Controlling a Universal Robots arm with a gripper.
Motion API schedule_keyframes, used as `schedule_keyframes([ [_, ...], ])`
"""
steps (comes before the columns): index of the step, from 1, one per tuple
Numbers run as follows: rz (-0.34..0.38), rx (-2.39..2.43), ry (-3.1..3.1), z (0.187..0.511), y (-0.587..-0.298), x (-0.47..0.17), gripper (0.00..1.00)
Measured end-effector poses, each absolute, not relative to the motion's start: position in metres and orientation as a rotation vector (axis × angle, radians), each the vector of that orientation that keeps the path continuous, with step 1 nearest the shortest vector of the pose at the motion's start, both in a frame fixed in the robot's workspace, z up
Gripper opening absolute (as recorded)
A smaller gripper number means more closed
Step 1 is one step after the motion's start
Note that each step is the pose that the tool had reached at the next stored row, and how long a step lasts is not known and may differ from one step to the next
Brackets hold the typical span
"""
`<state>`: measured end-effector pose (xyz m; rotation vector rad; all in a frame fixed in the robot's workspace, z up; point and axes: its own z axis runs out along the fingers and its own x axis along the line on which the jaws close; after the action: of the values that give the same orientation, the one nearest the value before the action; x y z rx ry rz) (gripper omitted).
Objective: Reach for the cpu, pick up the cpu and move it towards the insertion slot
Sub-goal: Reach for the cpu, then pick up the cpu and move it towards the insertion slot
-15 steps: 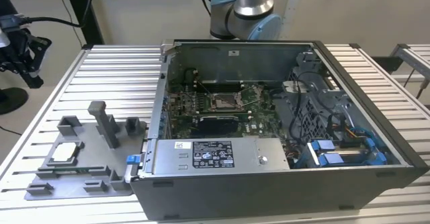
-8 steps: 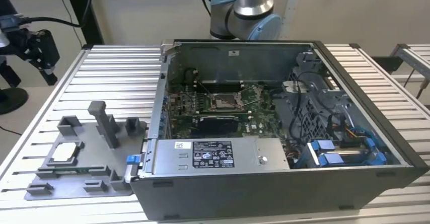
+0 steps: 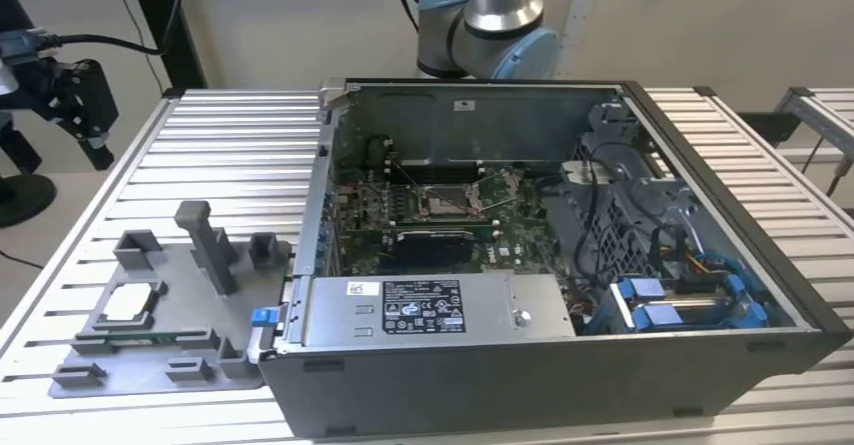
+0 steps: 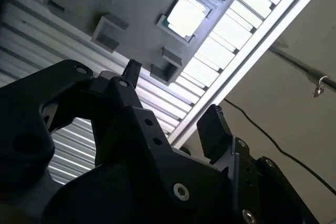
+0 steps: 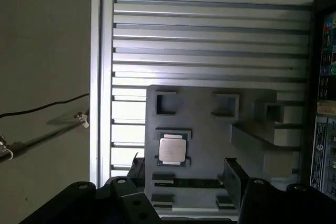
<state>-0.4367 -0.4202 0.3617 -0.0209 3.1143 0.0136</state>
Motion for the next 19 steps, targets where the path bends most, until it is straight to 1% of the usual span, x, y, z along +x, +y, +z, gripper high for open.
schedule_keyframes([
  [19,0.014,-0.021,3.114,0.3521,-0.4202,-0.4366,1.0],
])
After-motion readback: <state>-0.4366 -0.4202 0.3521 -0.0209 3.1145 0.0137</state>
